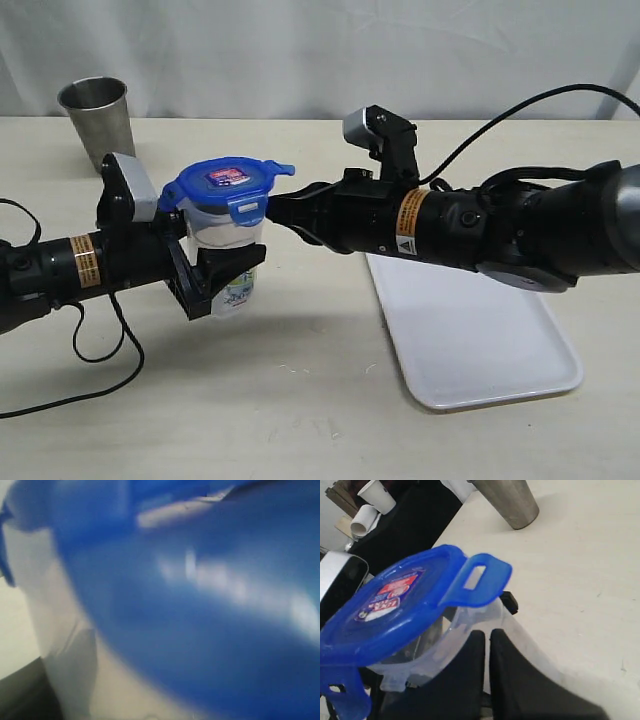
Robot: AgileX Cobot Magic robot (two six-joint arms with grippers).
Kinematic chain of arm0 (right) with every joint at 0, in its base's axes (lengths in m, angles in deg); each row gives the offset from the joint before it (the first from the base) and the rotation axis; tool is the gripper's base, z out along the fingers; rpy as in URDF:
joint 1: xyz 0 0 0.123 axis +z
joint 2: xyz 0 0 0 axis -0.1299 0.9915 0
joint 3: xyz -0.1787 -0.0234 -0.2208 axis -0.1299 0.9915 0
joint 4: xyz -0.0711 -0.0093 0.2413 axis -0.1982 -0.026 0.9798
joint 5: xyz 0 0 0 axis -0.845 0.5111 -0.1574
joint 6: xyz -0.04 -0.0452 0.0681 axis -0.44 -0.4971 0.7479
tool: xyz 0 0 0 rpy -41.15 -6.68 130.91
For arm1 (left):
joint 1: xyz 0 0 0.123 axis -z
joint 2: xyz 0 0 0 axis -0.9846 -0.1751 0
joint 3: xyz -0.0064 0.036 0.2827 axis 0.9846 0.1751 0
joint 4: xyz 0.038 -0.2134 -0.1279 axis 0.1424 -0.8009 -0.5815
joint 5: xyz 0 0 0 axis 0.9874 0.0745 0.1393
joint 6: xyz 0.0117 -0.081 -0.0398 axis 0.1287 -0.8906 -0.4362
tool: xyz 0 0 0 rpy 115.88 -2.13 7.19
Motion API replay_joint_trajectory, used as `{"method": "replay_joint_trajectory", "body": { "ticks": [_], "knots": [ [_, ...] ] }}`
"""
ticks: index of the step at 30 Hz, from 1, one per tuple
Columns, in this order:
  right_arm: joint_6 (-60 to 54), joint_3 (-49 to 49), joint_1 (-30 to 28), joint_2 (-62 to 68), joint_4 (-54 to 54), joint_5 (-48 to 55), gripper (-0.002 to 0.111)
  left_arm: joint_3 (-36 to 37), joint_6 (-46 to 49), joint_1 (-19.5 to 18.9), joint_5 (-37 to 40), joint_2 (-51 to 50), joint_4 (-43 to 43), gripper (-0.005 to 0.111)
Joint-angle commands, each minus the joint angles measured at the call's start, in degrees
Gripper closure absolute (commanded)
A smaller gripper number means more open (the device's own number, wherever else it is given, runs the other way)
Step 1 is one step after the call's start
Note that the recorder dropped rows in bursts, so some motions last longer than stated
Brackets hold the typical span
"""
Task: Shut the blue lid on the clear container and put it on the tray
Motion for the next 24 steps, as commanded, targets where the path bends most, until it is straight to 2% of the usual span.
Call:
{"method": "replay_joint_trajectory", "body": {
  "ticks": [1, 12, 24],
  "knots": [
    [-0.7, -0.2, 0.0, 0.0, -1.1, -3.1, 0.104, -0.2, -0.4, 0.5, -1.6, 0.1, 0.5, 0.107],
    [-1.3, -0.2, 2.1, 0.1, -0.5, 1.5, 0.104, -0.2, -0.4, 0.5, -1.6, -0.5, 1.5, 0.107],
    [-1.3, -0.2, 2.1, 0.1, -1.2, 1.1, 0.104, -0.2, -0.6, 0.5, -1.6, -3.4, -2.0, 0.107]
  ]
}}
